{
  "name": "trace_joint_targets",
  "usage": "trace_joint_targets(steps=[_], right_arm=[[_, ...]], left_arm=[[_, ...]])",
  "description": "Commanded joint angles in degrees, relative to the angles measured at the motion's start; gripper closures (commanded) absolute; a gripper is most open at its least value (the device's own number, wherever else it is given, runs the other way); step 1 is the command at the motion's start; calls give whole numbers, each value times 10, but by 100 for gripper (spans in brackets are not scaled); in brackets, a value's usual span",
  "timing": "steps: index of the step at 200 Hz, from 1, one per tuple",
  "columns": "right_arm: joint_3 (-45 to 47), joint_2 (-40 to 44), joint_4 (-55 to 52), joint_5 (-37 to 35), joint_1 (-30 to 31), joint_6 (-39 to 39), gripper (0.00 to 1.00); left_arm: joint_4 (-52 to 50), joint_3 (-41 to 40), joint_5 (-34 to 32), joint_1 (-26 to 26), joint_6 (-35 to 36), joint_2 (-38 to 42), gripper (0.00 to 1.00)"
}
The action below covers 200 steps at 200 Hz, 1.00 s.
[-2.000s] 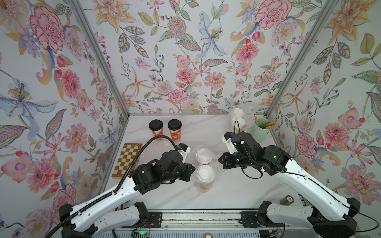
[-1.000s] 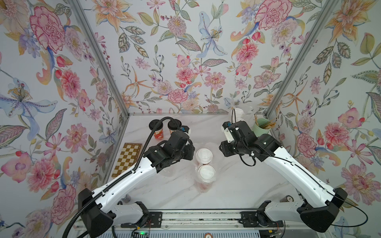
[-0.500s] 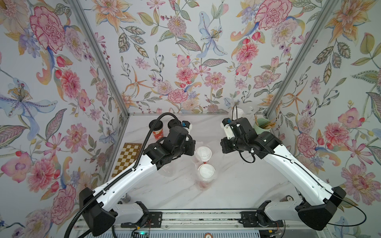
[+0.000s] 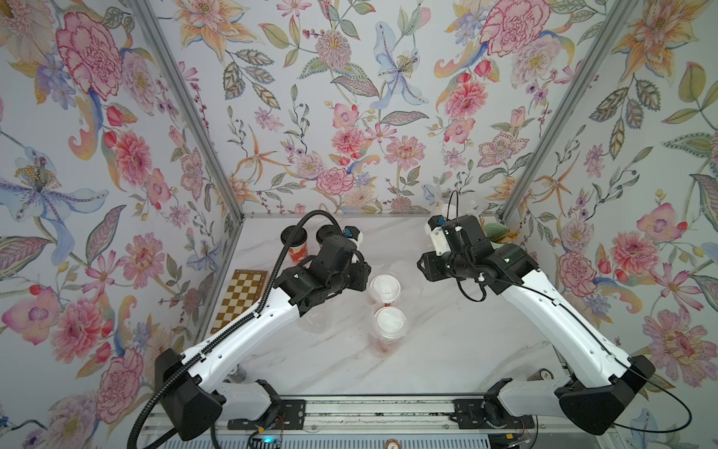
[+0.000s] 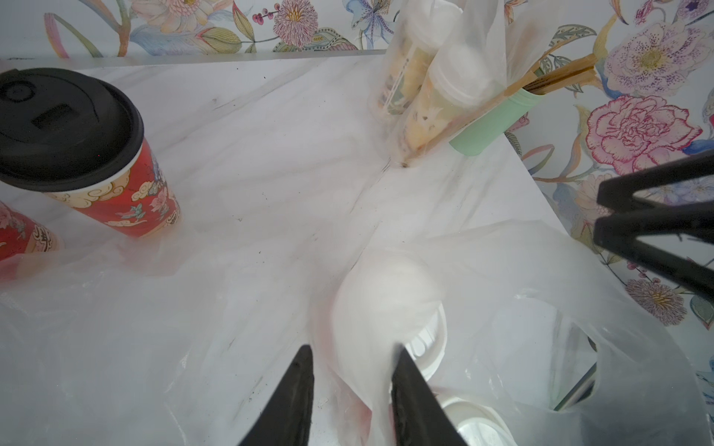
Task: Pack milk tea into plastic carrier bags
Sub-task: Adjust the plastic carrier bag at the center of the board, then pick up the straw from the container.
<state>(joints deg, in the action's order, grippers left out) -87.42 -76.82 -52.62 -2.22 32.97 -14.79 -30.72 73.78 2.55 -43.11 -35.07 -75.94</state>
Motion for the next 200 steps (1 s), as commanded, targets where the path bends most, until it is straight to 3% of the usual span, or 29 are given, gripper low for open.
trace_joint_targets(steps=[1,41,91,115,155,200], right_arm=[[-24,11,3,-9,-49,27,55],[-45,2,24,16,-192,58,54],[-59,-64,79,69,-357,35,56],[-28,-84,146,88,-382,31,58],[25,-97,236,37,-394,49,62],[90,-89,287,46,-435,25,66]], left_arm=[[7,22,-7,8,13,-13,61],[8,33,-9,9,18,-24,60],[29,27,8,9,23,-21,59],[44,22,22,10,25,-19,59],[75,9,44,11,26,-15,58],[100,-8,64,13,35,-14,58]])
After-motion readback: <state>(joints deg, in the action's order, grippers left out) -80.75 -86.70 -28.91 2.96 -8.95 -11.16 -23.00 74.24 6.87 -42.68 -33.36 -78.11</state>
